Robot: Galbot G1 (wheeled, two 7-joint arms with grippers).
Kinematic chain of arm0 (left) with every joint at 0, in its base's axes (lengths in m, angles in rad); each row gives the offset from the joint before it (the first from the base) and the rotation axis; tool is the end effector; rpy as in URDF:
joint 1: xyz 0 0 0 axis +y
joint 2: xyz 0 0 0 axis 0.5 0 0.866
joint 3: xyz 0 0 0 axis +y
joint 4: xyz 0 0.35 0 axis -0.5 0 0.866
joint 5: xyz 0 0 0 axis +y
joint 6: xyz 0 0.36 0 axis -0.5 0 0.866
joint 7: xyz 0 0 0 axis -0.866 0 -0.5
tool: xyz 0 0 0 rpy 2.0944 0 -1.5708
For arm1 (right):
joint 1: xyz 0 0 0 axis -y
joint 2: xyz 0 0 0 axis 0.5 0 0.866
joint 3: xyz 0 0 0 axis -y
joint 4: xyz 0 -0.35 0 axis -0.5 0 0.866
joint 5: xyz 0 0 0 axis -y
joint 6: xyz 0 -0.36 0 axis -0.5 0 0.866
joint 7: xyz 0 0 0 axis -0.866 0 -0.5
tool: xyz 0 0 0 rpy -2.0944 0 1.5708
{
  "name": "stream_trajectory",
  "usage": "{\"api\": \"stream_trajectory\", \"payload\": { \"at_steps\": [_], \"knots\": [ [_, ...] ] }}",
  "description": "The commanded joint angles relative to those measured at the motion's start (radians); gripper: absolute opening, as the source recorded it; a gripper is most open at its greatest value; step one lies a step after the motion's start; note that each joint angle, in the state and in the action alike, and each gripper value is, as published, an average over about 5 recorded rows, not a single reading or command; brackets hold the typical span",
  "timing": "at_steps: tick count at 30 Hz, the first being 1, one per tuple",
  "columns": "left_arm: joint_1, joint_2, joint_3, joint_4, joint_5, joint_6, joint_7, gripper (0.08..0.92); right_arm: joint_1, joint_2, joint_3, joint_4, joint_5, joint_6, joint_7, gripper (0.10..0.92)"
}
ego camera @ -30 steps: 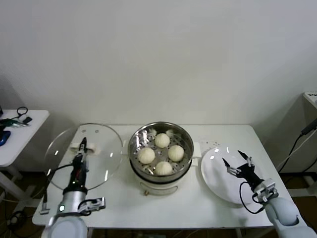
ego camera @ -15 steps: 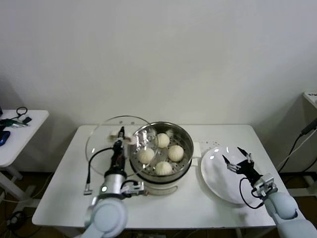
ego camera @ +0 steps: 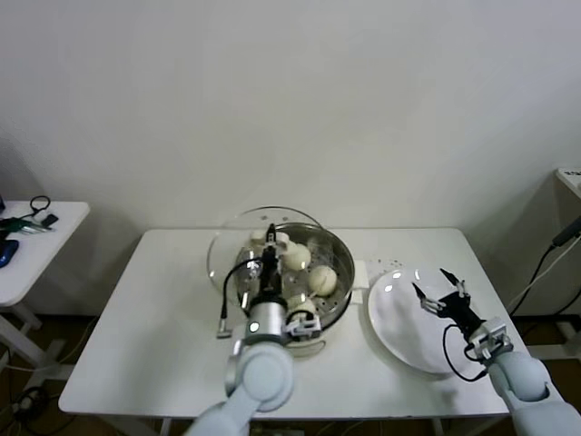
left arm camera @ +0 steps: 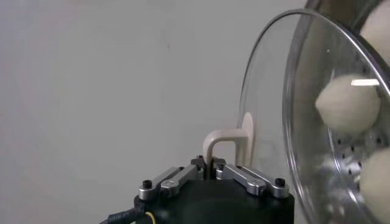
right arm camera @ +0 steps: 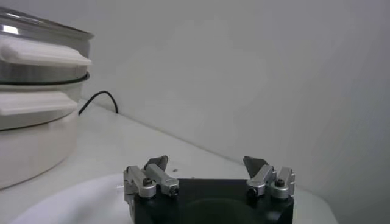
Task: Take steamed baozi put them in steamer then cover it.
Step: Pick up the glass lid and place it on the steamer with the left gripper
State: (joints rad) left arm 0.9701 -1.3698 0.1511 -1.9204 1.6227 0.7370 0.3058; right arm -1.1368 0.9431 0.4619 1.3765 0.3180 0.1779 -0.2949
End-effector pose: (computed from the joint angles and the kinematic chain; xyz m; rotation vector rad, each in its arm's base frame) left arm 0.2837 -0.1618 -0.2432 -0.1295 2.1982 2.2067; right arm 0.3196 -0.2287 -0.3825 0.4458 -2.9162 0.4404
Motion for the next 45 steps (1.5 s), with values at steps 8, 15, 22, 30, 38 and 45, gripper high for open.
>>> {"api": "stream_trajectory", "payload": {
  "at_steps": [8, 15, 22, 30, 38, 45],
  "knots": [
    [-0.031, -0.198, 0.060, 0.152, 0.087, 0.048, 0.069, 0.153, -0.013, 0.001, 0.027, -0.004, -0.002, 0.003, -0.002, 0.823],
    [-0.022, -0.192, 0.042, 0.165, 0.086, 0.048, 0.071, 0.153, -0.013, 0.003, 0.030, -0.007, -0.005, 0.005, -0.004, 0.823],
    [-0.018, -0.183, 0.031, 0.167, 0.079, 0.048, 0.063, 0.153, -0.009, 0.008, 0.028, -0.009, -0.012, 0.006, -0.005, 0.823],
    [-0.016, -0.161, 0.014, 0.167, 0.058, 0.048, 0.047, 0.153, -0.008, 0.015, 0.029, -0.009, -0.024, 0.007, -0.009, 0.823],
    [-0.018, -0.156, 0.013, 0.177, 0.039, 0.048, 0.015, 0.153, -0.014, 0.019, 0.044, -0.006, -0.032, 0.005, -0.029, 0.823],
    [-0.026, -0.159, 0.024, 0.184, 0.024, 0.048, -0.018, 0.153, -0.014, 0.030, 0.051, -0.009, -0.036, 0.005, -0.033, 0.823]
  ]
}}
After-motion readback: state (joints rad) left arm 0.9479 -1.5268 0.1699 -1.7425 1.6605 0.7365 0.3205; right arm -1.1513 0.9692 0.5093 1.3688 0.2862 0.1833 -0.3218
